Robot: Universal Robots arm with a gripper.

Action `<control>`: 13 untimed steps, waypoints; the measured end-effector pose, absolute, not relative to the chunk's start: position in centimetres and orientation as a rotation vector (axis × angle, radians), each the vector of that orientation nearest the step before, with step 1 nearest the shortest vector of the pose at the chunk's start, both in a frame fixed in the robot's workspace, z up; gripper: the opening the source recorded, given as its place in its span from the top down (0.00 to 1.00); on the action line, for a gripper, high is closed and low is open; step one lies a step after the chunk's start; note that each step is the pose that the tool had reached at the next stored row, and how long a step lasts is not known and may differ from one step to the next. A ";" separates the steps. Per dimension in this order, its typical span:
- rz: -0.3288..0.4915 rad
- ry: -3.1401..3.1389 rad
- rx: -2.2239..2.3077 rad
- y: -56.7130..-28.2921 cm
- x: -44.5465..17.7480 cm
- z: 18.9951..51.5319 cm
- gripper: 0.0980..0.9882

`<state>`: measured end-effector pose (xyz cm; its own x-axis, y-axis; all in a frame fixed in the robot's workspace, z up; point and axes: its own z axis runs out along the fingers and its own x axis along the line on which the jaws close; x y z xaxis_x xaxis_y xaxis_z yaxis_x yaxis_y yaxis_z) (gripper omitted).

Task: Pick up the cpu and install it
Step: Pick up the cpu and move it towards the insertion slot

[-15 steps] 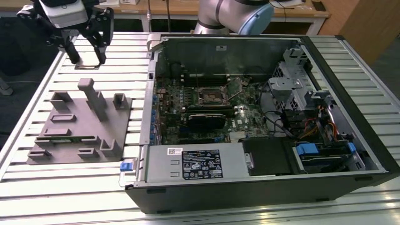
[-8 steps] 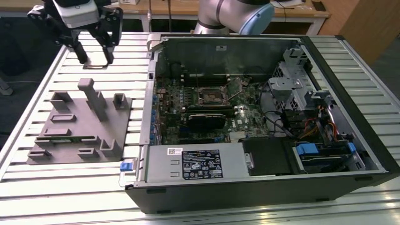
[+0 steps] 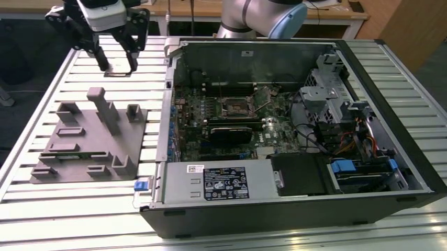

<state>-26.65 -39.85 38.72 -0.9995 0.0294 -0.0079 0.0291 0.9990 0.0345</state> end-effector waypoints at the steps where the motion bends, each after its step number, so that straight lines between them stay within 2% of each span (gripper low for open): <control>1: 0.054 3.132 0.046 -39.8 -26.4 38.7 0.50; 13: 0.054 3.132 0.046 -39.8 -22.8 38.7 0.50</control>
